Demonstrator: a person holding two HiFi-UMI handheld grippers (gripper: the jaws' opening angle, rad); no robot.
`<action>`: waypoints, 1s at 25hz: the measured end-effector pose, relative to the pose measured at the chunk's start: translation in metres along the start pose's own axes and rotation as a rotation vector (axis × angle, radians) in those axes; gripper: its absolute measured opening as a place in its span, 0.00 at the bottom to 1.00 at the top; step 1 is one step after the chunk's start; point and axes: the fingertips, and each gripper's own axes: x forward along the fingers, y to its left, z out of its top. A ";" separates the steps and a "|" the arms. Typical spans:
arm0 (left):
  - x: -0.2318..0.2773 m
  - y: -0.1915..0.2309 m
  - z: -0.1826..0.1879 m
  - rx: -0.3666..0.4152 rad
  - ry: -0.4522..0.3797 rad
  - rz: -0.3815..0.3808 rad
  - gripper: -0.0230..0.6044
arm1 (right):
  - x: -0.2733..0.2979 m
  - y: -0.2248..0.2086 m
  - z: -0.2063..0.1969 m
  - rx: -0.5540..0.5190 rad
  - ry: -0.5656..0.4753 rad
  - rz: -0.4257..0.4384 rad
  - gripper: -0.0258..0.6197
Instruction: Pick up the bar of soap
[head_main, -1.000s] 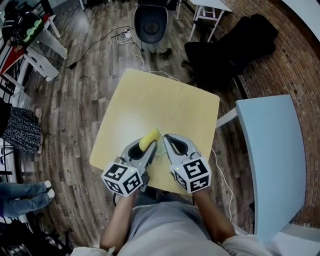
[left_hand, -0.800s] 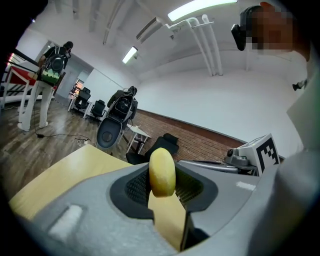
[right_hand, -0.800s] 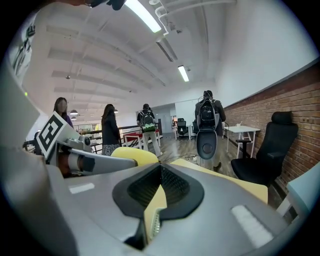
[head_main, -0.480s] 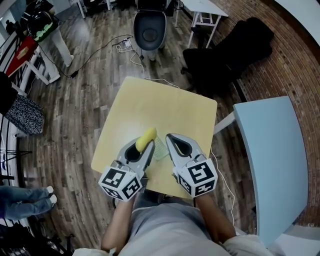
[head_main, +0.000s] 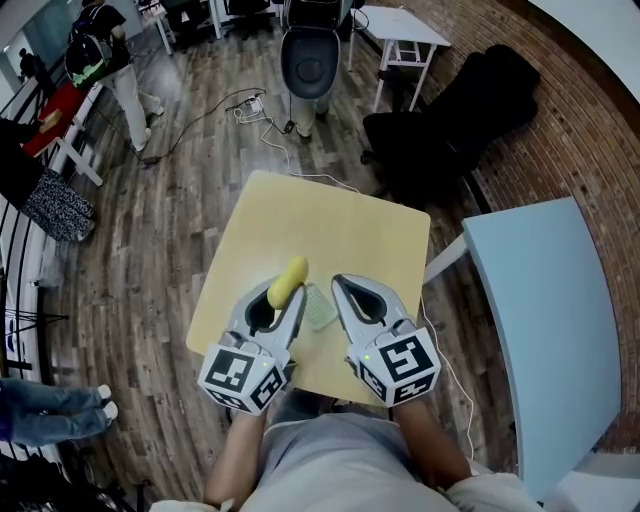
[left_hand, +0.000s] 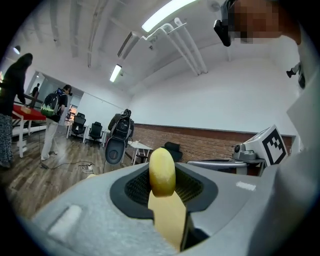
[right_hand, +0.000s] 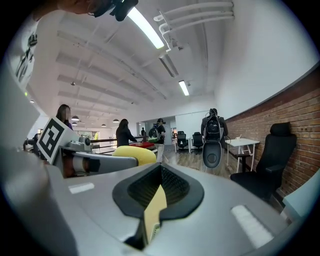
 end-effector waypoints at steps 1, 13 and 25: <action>-0.001 -0.001 0.002 0.010 -0.002 0.001 0.22 | -0.001 0.001 0.003 0.000 -0.007 -0.001 0.04; -0.013 -0.004 0.009 0.029 -0.016 0.033 0.22 | -0.010 0.002 0.007 0.011 -0.031 -0.017 0.04; -0.017 -0.005 0.012 0.033 -0.020 0.045 0.22 | -0.009 0.003 0.007 0.016 -0.031 -0.006 0.04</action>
